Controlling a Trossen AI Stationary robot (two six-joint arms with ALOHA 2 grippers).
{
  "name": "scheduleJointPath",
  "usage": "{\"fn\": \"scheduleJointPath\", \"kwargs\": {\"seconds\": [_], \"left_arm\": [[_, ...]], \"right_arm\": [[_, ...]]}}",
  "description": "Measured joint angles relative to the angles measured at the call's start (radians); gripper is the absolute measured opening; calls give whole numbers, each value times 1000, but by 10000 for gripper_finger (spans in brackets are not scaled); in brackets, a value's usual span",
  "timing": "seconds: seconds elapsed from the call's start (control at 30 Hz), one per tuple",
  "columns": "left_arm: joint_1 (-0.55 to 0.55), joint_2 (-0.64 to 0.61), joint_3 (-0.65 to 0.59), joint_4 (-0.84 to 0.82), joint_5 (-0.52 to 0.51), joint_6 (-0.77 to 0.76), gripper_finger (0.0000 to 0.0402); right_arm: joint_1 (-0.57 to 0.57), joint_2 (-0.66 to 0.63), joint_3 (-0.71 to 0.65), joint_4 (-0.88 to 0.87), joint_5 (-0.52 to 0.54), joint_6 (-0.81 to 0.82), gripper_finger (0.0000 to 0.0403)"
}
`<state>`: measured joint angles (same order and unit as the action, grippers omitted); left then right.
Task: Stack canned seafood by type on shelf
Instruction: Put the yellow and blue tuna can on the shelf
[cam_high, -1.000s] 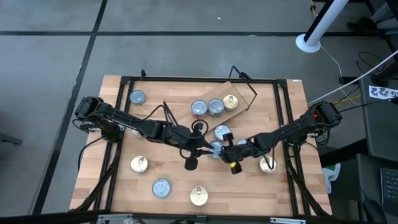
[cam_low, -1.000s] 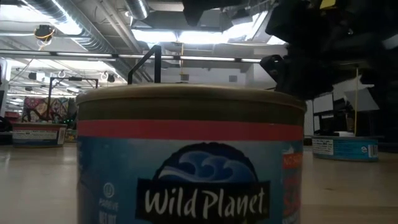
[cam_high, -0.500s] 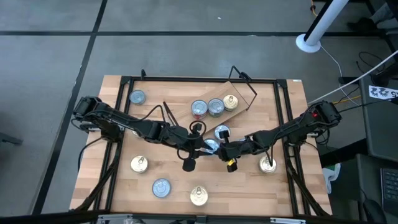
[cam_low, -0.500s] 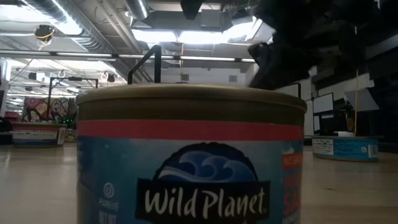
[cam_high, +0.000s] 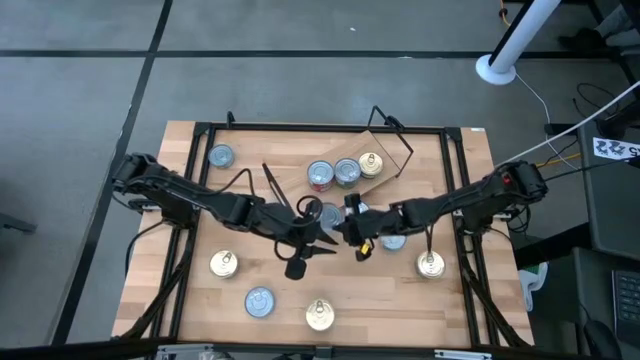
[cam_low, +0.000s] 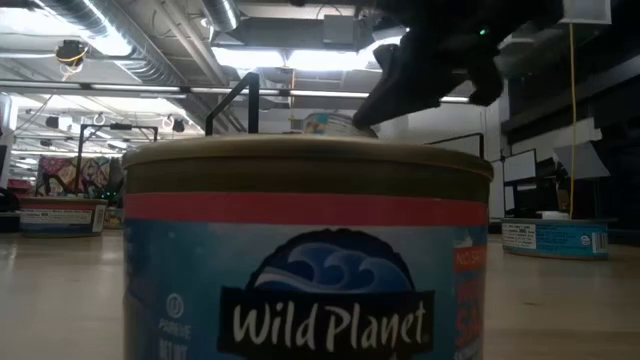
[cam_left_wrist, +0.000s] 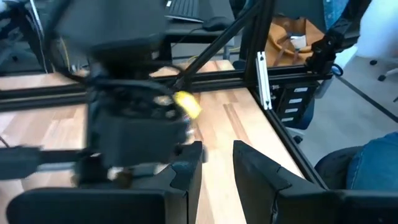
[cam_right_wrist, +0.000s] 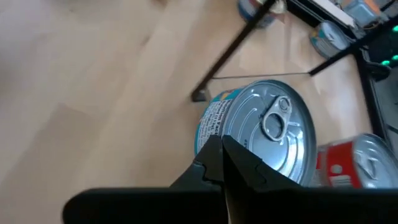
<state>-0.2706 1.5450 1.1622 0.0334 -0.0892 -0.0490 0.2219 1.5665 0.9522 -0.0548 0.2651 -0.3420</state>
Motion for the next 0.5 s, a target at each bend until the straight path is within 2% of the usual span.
{"fn": "scheduleJointPath", "kwargs": {"seconds": [0.23,0.5], "left_arm": [[-5,-9,0,0,0,3,86],[-4,-9,0,-2,-1,4,86]], "right_arm": [[-88,11,1,9,-78,-57,0],[-135,63,1,118,-145,-108,0]]}}
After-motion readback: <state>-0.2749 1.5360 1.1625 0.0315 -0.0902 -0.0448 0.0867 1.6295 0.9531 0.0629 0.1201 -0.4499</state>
